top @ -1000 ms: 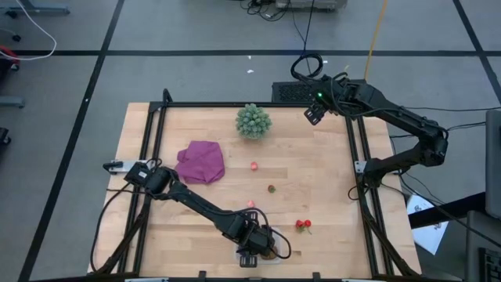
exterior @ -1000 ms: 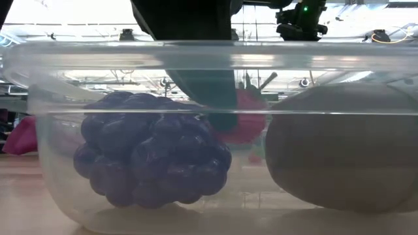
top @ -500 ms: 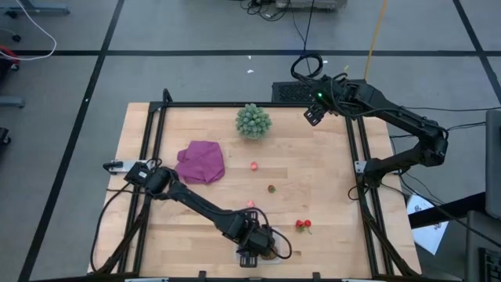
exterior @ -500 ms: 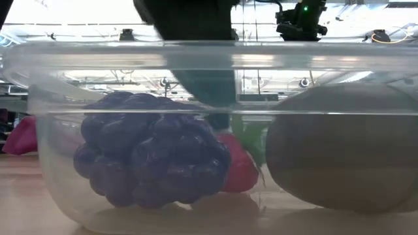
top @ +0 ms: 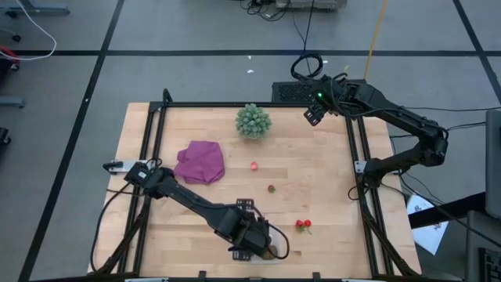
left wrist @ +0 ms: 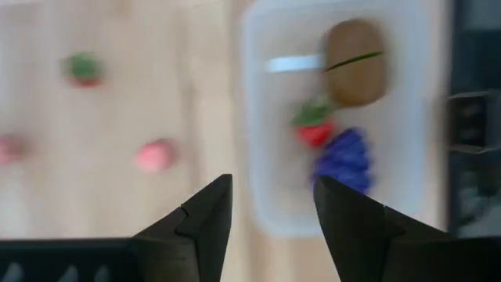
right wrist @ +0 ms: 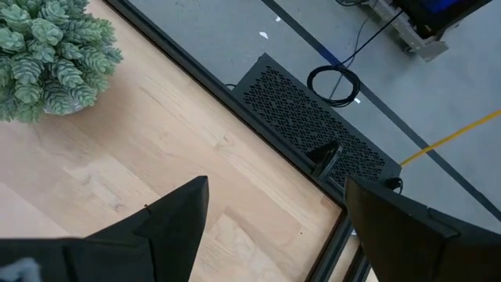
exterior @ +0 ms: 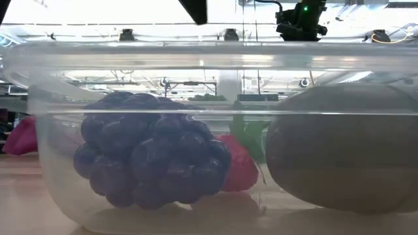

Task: Pick and placing Produce into tupperware
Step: Put the top pink peach into the transparent container

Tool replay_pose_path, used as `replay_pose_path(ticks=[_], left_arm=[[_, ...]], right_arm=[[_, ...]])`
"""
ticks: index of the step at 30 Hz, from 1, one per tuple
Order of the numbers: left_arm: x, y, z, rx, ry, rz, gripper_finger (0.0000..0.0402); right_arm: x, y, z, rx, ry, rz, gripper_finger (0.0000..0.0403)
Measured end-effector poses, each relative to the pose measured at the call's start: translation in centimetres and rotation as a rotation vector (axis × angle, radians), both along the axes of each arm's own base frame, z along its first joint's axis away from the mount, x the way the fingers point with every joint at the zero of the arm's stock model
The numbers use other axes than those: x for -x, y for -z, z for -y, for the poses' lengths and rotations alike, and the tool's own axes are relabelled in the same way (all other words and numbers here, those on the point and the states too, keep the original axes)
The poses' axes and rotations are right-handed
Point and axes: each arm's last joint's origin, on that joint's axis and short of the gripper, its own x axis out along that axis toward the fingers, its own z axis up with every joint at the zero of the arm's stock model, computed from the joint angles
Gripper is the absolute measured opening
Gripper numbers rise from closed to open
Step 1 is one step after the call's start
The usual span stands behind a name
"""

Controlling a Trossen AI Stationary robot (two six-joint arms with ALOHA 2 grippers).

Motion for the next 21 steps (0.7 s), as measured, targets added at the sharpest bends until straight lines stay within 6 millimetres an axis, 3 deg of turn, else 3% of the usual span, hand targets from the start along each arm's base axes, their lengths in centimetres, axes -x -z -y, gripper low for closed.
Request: replay_pose_path(ticks=[4,8,21], left_arm=[[0.3,-0.5,-1.3,-0.159,0.012,-0.020,0.0182],[0.1,-0.3,-3.2,-0.210,0.005,-0.077,0.0182],[-1.8,3.6,-8.9,-0.289,0.031,-0.215,0.0182]], right_arm=[[0.0,0.0,0.0,0.000,0.000,0.000,0.0290],[0.0,0.0,0.0,0.000,0.000,-0.001,0.0290],[0.5,0.4,-0.2,-0.030,-0.012,-0.079,0.0290]])
